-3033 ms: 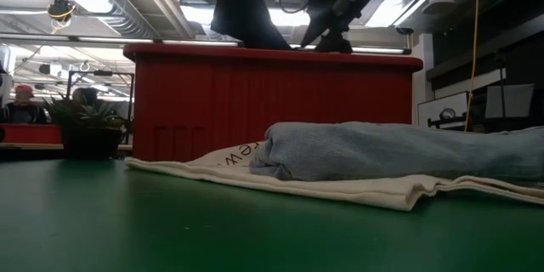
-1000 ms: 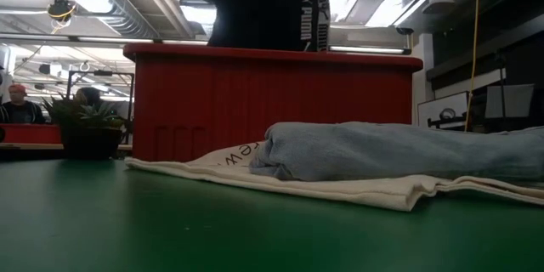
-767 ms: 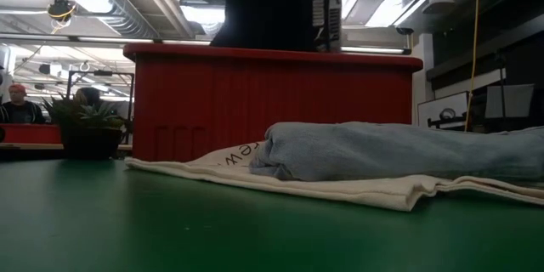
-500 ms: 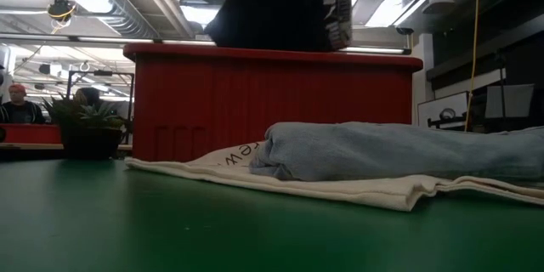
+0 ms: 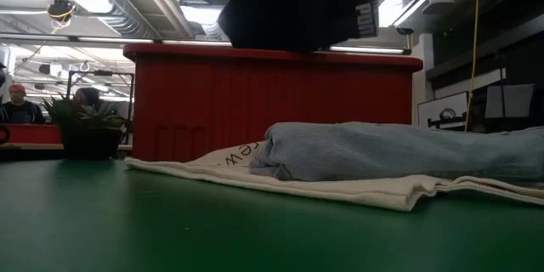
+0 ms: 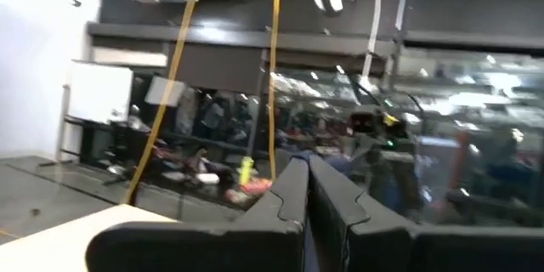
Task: Fold laundry
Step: Fold the dark blue boxer
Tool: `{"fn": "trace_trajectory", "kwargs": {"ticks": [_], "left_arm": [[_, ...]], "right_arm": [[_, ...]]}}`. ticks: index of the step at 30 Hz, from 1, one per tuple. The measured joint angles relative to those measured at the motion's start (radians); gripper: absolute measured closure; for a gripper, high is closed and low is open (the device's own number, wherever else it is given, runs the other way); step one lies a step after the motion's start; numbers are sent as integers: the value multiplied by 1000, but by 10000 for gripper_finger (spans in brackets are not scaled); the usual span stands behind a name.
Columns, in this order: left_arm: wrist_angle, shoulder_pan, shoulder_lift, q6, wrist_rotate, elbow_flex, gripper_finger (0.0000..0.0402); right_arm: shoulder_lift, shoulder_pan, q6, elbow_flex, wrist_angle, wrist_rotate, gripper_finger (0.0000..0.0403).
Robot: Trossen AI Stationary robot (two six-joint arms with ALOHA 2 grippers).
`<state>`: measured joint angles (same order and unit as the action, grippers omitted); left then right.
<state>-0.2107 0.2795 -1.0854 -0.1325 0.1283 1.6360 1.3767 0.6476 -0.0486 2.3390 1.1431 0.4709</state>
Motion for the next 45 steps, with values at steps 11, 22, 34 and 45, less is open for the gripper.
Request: {"fn": "trace_trajectory", "kwargs": {"ticks": [11,22,34,45], "left_arm": [[6,-158,-9,-50,16,0,402],[58,-256,-33,-44,79,0,402],[103,-272,-109,-75,73,0,402],[201,-343,-131,-71,118,0,402]], "right_arm": [[-52,0,-92,-2,151,50,400],[-148,0,-122,-2,167,62,400],[-159,0,-134,-2,258,61,400],[-176,0,-215,-2,244,95,400]]}}
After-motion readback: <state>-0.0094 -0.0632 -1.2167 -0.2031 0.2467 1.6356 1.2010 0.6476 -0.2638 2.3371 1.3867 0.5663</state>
